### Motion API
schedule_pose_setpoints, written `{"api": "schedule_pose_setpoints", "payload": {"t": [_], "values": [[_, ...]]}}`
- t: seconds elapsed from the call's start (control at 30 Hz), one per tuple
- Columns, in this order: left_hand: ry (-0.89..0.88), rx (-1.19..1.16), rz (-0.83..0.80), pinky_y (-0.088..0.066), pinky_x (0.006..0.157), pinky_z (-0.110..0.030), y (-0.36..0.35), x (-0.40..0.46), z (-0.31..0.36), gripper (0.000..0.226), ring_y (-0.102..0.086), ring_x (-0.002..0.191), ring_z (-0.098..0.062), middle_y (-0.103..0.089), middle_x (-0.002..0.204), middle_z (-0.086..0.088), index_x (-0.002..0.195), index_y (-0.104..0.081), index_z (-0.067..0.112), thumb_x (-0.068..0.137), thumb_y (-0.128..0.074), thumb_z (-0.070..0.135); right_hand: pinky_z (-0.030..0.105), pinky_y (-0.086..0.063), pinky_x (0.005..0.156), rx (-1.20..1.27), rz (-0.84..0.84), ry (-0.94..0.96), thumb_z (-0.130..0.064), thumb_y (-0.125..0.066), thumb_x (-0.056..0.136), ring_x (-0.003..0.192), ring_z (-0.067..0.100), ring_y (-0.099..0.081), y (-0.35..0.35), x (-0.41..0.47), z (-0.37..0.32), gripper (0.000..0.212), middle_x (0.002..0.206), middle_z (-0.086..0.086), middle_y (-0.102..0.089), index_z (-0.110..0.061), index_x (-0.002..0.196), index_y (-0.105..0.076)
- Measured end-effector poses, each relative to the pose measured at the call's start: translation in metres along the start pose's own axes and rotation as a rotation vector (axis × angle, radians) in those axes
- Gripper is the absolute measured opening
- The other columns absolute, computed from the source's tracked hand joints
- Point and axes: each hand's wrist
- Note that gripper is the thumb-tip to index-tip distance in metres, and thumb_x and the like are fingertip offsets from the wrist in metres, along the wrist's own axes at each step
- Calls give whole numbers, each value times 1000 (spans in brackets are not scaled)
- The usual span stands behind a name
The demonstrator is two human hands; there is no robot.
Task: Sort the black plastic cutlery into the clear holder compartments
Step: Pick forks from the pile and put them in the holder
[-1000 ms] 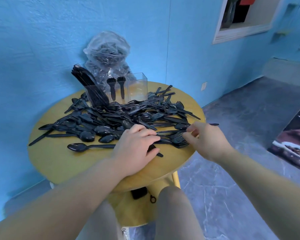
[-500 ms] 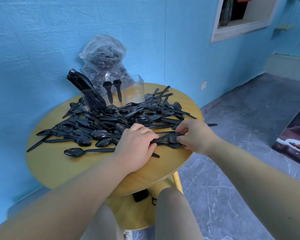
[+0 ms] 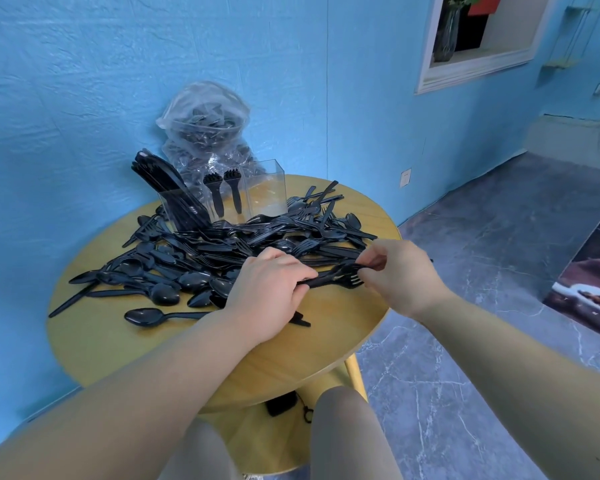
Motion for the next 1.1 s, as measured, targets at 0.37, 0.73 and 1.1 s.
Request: {"api": "schedule_pose_setpoints", "payload": {"t": [0.37, 0.73, 1.1], "values": [[73, -25, 149, -50, 83, -36, 53, 20, -9, 31, -62, 93, -19, -69, 104, 4, 126, -58, 25, 101, -41, 26, 12, -45, 68, 170, 206, 131, -13, -63, 85, 80, 6, -60, 11, 20, -41, 16, 81, -17, -63, -28, 88, -61], [282, 43, 44, -51, 73, -39, 87, -14, -52, 36, -60, 75, -20, -64, 84, 0, 132, -47, 21, 101, -30, 19, 8, -41, 63, 322, 97, 256, -10, -66, 85, 65, 0, -51, -29, 35, -96, 23, 72, -12, -59, -28, 74, -59], [182, 37, 66, -48, 78, -36, 91, -28, -71, 33, -59, 89, -18, -65, 100, 4, 125, -52, 20, 102, -29, 29, 23, -47, 77, 222, 159, 217, -24, -66, 88, 72, 2, -57, -54, 42, -122, 23, 91, -12, -61, -25, 111, -65]]}}
Point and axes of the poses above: each hand's wrist, its own x-axis towards the middle knuckle, its own y-axis out of the back of the hand, z = x × y
